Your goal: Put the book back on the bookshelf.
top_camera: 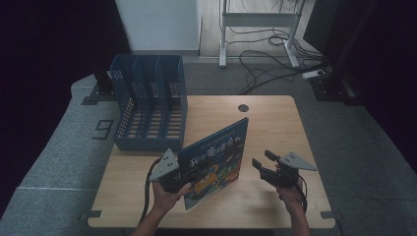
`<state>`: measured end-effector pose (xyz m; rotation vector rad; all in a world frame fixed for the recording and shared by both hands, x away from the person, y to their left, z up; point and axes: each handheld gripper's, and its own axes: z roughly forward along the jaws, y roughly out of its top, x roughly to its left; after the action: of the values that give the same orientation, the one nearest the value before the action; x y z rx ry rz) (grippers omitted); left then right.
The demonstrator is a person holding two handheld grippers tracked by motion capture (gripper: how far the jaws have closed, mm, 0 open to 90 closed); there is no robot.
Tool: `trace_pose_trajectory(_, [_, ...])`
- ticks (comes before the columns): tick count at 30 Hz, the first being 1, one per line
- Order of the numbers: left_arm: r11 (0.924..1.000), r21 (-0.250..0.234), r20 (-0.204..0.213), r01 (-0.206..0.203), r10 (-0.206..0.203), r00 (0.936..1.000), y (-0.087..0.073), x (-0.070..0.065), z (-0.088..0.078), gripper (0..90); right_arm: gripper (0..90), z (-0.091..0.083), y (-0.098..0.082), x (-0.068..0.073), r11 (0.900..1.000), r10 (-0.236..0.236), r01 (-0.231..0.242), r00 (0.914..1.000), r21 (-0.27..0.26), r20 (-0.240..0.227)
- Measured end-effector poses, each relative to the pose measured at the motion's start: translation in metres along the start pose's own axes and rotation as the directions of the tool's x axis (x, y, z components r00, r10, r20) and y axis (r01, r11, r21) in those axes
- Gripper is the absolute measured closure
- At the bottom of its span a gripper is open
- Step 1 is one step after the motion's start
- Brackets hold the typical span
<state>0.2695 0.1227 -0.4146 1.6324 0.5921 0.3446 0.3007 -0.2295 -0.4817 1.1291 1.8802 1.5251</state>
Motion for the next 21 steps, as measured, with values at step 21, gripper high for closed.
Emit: trace_pose_trajectory(21, [0.9975, -0.064, 0.0, 0.028, -0.028, 0.9996, 0.009, 0.003, -0.009, 82.0, 35.3, -0.007, 0.0, -0.007, 1.0, 0.015, -0.015, 0.9998, -0.016, 0.014])
